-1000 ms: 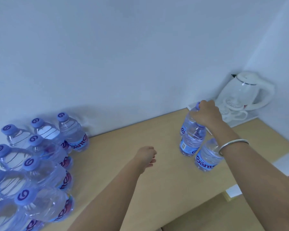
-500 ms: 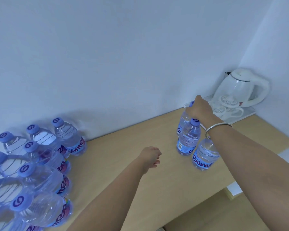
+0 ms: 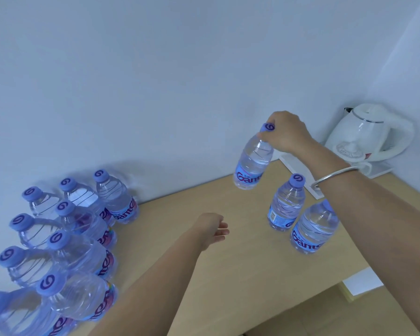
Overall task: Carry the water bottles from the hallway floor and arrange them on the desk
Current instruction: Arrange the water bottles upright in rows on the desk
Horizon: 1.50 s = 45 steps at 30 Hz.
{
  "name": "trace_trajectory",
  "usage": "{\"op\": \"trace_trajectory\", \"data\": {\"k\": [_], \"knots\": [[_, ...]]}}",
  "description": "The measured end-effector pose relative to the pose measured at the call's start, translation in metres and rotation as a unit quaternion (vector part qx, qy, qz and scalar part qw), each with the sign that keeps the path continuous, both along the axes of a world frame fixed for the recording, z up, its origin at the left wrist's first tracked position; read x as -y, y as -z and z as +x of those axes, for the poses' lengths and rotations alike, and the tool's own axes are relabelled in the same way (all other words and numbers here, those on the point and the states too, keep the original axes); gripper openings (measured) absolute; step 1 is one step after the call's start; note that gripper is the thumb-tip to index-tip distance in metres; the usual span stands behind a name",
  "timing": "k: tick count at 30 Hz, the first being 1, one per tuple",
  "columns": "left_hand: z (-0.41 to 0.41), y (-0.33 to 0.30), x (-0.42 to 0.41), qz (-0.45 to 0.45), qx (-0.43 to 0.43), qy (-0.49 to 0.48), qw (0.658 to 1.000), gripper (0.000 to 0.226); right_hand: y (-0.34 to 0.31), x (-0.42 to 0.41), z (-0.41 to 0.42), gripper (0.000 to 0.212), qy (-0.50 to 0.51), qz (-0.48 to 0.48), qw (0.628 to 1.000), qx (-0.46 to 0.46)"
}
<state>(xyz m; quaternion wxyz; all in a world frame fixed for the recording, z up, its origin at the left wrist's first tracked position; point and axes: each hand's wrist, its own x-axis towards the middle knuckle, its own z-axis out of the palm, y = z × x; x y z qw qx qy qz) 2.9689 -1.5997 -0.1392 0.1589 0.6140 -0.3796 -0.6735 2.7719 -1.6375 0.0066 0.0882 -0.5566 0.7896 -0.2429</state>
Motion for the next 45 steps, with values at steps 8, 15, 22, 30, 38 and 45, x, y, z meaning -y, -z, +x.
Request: {"op": "trace_trajectory", "data": {"k": [8, 15, 22, 30, 38, 45], "knots": [[0.051, -0.004, 0.007, 0.031, -0.143, -0.144, 0.979, 0.028, -0.032, -0.007, 0.078, 0.041, -0.122, -0.03, 0.992, 0.016], [0.085, -0.01, -0.015, 0.068, -0.294, -0.239, 0.923, 0.035, -0.033, -0.012, 0.139, 0.045, -0.202, 0.003, 0.979, 0.013], [0.112, -0.008, -0.03, 0.025, -0.29, -0.256, 0.922, 0.032, -0.04, -0.01, 0.171, 0.04, -0.269, 0.005, 0.963, 0.023], [0.133, -0.006, -0.042, -0.028, -0.247, -0.22, 0.943, 0.035, -0.017, -0.009, 0.186, 0.029, -0.377, 0.094, 0.861, 0.328], [0.155, 0.001, -0.045, -0.035, -0.211, -0.244, 0.946, 0.039, 0.018, 0.0, 0.211, 0.051, -0.351, 0.068, 0.884, 0.3], [0.169, -0.001, -0.053, -0.027, -0.295, -0.324, 0.898, 0.033, 0.028, 0.001, 0.231, 0.038, -0.348, 0.045, 0.883, 0.313]]}}
